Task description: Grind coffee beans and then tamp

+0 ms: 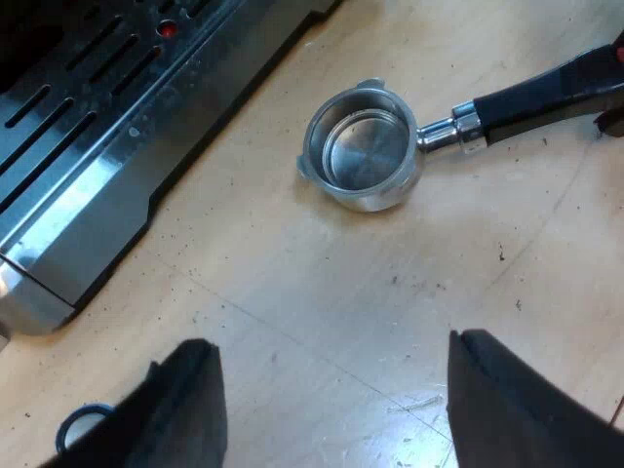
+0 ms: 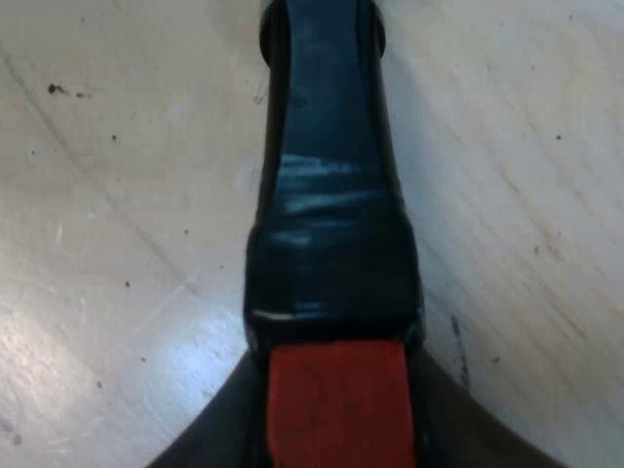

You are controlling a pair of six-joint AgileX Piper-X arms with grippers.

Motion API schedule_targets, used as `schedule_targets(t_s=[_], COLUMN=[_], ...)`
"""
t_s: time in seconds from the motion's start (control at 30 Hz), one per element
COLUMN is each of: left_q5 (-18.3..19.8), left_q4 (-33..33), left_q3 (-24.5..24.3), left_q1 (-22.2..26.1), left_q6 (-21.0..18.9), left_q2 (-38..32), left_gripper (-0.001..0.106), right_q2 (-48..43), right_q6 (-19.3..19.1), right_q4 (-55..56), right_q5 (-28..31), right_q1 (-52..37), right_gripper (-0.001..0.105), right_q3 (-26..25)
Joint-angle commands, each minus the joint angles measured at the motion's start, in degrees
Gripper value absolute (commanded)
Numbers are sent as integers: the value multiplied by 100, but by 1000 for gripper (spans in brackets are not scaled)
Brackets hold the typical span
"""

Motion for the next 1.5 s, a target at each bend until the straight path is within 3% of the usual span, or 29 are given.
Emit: schedule_targets(t_s=[0.03, 0.27, 0.4, 0.57, 0.67, 0.83, 0.9, 1.23, 1.3, 1.5], left_q5=[-45, -45, 1, 44, 44, 44, 44, 44, 44, 44], left_q4=[53, 78, 78, 78, 78, 78, 78, 78, 78, 78], left_q3=[-10, -10, -10, -10, -10, -10, -10, -10, -10, -10], left_q1=[-27, -27, -27, -27, -27, -27, -27, -27, -27, -27], left_q6=[-7, -7, -7, -7, -7, -7, -7, -7, -7, -7], left_q2=[12, 12, 12, 12, 12, 12, 12, 12, 12, 12], left_gripper=[52, 52, 52, 52, 52, 52, 52, 52, 52, 52], right_q2=[222, 393, 393, 393, 393, 393, 393, 373, 176, -518], right_q6=[69, 374, 407, 925, 1066, 1065, 1065, 1049, 952, 926], right_q4=[-220, -283, 5, 618, 854, 1051, 1212, 2554, 3213, 3818], right_q5=[65, -25, -516, -833, -894, -978, -978, -978, -978, -760], right_q1=[-21, -21, -21, -21, -21, -21, -21, -21, -21, -7], right_gripper=[0, 0, 0, 0, 12, 58, 62, 62, 62, 62], right_q3=[-46, -46, -46, -46, -46, -65, -111, -606, -924, -1511])
